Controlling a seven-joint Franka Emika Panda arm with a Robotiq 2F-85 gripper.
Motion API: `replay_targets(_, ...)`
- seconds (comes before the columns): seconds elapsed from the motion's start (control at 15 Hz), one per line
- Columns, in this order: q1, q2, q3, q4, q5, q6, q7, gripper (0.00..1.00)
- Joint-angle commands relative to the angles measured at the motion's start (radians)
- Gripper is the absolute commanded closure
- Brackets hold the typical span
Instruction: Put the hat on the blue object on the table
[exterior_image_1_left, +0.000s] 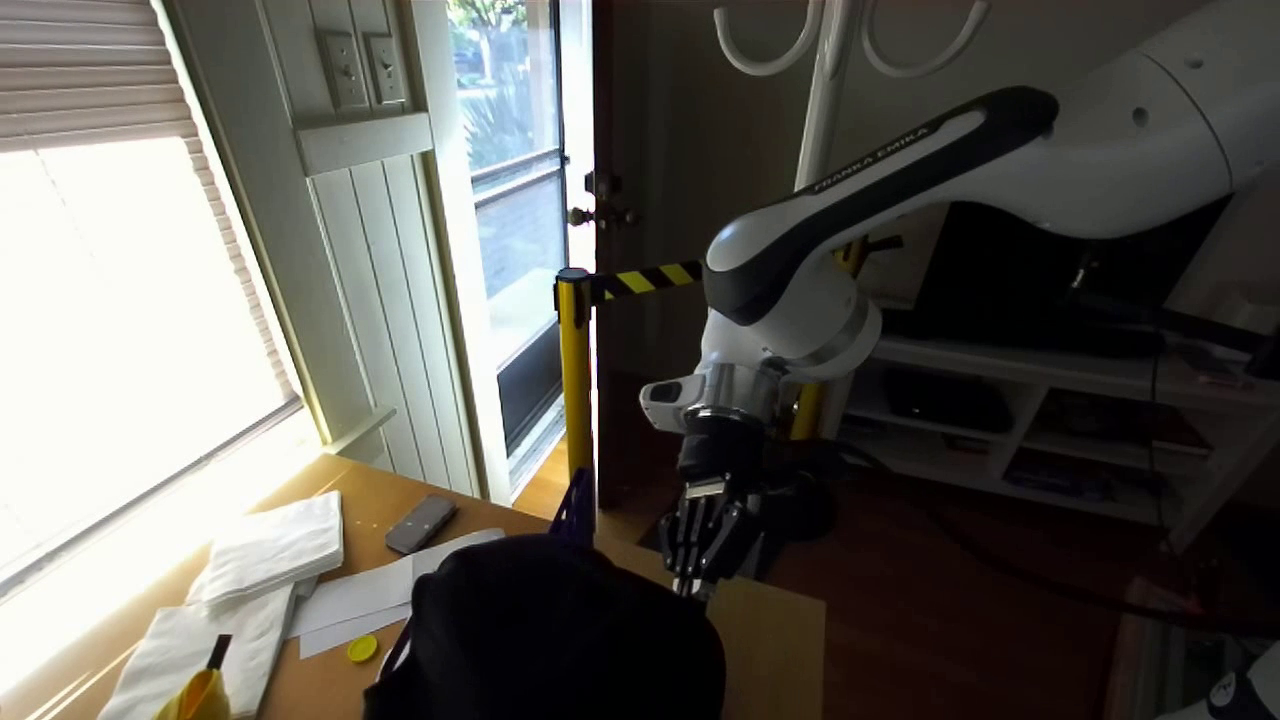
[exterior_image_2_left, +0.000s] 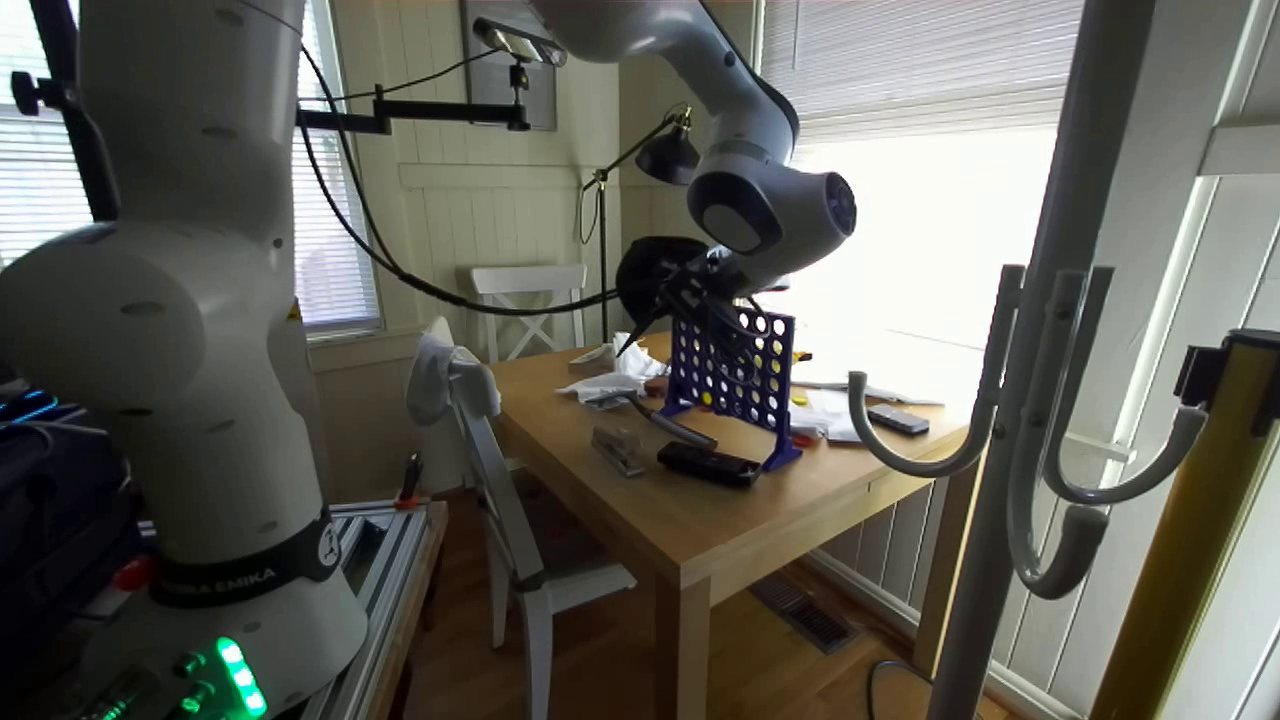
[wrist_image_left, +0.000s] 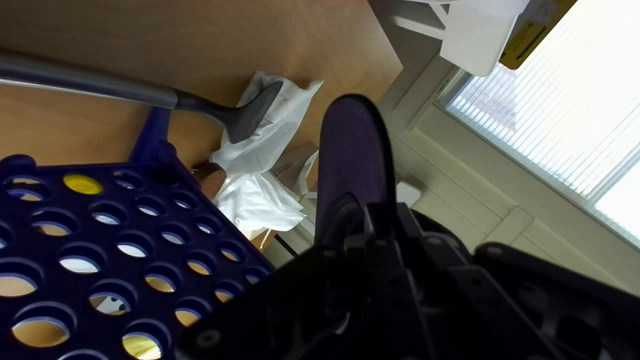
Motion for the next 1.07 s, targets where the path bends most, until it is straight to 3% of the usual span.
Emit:
replay_targets(0.0,0.011,0.053,0.016,0.041,-0.012,0.036,0.062,0.99)
replay_targets(0.87,0.033,0.099,0.039,0.045,-0.143,0.046,0.192,0.99)
replay_targets(0.93,0.033,0.099,0.040,0.046,-0.152,0.045,0.199,0.76)
replay_targets(1.0,0.030,0.098,0.041,0.049,-0.157,0.041,0.201,0.68)
